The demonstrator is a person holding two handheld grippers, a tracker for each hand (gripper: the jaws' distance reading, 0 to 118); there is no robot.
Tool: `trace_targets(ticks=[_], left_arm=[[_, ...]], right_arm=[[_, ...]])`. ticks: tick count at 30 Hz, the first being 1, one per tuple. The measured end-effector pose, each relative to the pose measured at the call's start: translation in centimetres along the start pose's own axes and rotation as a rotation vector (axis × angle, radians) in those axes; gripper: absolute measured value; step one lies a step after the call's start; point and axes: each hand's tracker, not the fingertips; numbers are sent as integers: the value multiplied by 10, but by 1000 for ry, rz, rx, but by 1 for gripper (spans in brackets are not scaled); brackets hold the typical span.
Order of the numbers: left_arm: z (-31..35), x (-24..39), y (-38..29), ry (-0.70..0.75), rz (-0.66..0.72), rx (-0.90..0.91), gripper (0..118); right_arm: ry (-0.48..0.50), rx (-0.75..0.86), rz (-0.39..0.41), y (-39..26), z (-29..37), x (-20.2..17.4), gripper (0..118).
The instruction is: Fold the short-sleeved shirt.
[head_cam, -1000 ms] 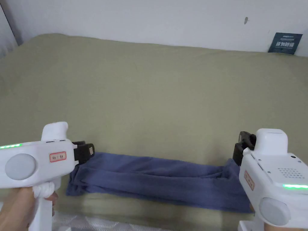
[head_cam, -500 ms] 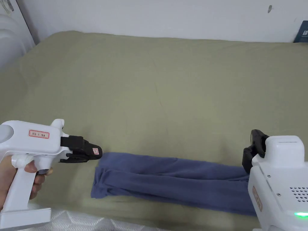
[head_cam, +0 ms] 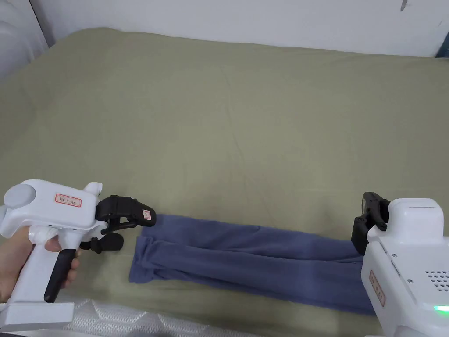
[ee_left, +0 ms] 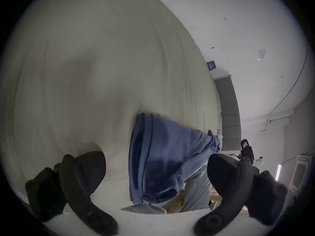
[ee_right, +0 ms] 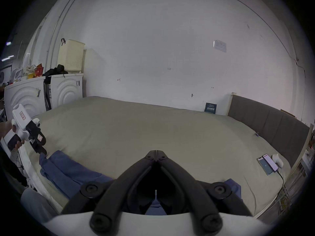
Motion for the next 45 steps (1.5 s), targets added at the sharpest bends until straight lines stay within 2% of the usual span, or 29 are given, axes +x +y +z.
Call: trace_targets(ticks=[5,11,12,14,15,16,17,18,19,22,26,34,38,45], left_arm=[[-8,11,-7,-74,15,-20,118],[-21,24,-13,-20,-12,-47,117],[-22,26,-16,-30,-5,-50,115],[-22,30,-18,48,-56,-52,106],[-20,32,-18,106,-46,-33,84],[-15,31,-17,176,-27,-12,55],[-8,30,-15,219,-45,1,4],[-3,22,-15,207,-18,13,5],[-2,15,-19,114,62,4,5],[1,20,-25,137,24,33,5],[18,22,-27,101,59,117,5],[90,20,-34,144,80,256,5],[103,41,-41,171,20,260,5],[67,142,-50,154,-174,217,5]], right_arm=[[6,-18,-24,-2,-5,2,0],[13,-38,-61,-5,-8,2,0],[16,-42,-66,-6,-7,3,0],[19,-43,-67,-6,-6,3,0],[22,-42,-67,-6,-5,4,0],[27,-44,-68,-5,-4,4,0],[32,-44,-70,-5,-4,4,0],[34,-41,-74,-4,-2,5,0],[36,-41,-77,-3,-1,5,0],[42,-37,-77,0,3,7,0],[45,-29,-62,4,6,11,0],[45,-7,-76,11,10,20,0],[51,10,-71,16,11,21,0],[41,38,-52,22,22,24,0]])
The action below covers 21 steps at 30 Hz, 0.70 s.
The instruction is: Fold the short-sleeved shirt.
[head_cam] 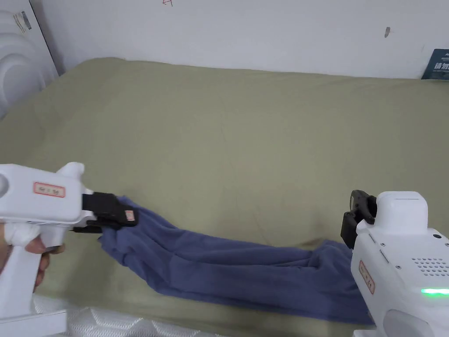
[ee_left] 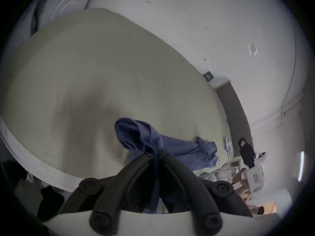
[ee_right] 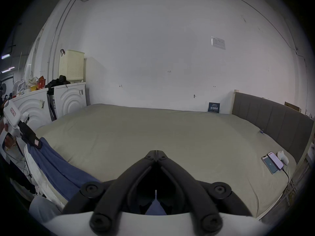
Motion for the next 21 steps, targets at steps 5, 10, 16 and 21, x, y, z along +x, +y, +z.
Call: trace_targets(ticks=[5,10,16,21], left_arm=[[-48,69,-6,28,-125,-79,5],[-115,121,-22,27,-222,-185,5],[-202,150,-49,87,-278,-284,5],[-241,145,-63,71,-278,-316,8]], right_arm=[[-13,11,7,-1,14,10,0],[-40,5,-1,-6,23,27,0],[-81,-22,-28,-15,26,48,0],[-103,-51,-55,-25,25,58,0]])
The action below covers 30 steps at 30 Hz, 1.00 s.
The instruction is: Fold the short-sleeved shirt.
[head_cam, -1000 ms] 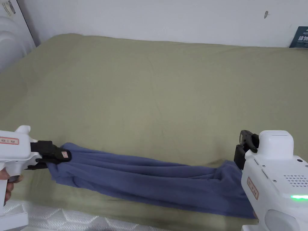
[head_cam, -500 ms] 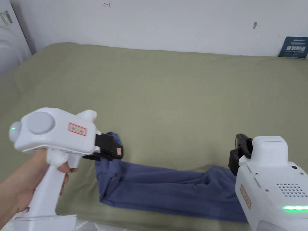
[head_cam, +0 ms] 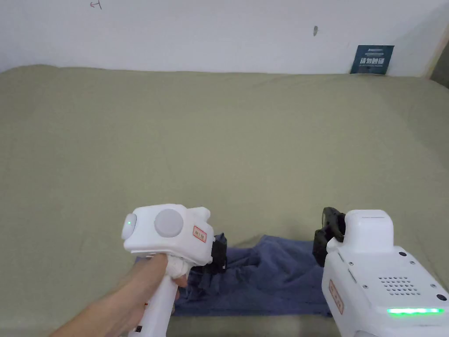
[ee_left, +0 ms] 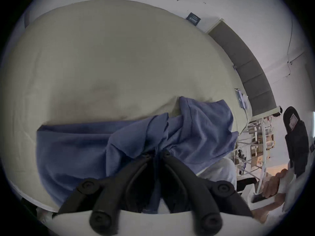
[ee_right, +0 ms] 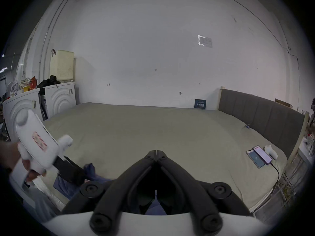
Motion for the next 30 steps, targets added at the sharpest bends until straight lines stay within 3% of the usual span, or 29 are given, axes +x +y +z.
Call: trace_targets(ticks=[1,3,4,5,8,9,11,16,20,26,30], left_arm=[[0,-3,-2,-10,-2,17,25],[3,-11,-6,-132,35,45,108],[11,-10,-10,-155,53,55,118],[23,-12,-13,-167,62,94,118],[61,-25,-16,-183,72,165,104],[73,-34,-19,-199,88,200,80],[90,-51,-24,-223,127,213,0],[77,-77,-20,-133,144,189,0],[36,-84,-18,-144,165,117,0],[-11,-40,-16,-248,145,36,0],[-47,-21,-19,-161,99,35,0]], right_arm=[[1,-7,-8,-1,-1,1,0],[4,-25,-23,-4,-4,1,0],[7,-30,-29,-5,-5,1,0],[11,-33,-35,-6,-6,0,0],[20,-39,-39,-6,-9,-4,0],[27,-41,-39,-6,-10,-6,0],[36,-40,-38,-6,-11,-9,0],[57,-42,-39,-4,-14,-15,0],[68,-45,-19,-3,-11,-16,0],[63,-59,-11,-6,-14,-13,0],[56,-73,-12,-10,-17,-9,0]])
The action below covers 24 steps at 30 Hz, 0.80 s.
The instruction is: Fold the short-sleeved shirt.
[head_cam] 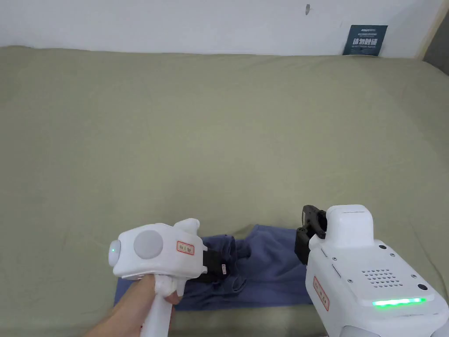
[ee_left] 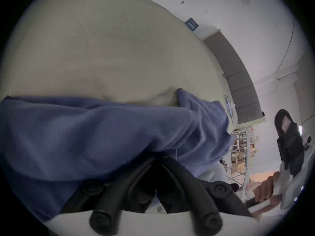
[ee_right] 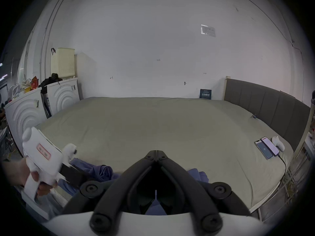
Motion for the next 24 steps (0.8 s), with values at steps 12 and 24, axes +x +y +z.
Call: trace_targets(ticks=[12,24], left_arm=[[78,7,3,-166,7,104,0],[180,-121,-12,15,155,152,0]], right_arm=[[-13,-14,-16,-1,0,3,0],[35,22,37,10,-10,-25,0]])
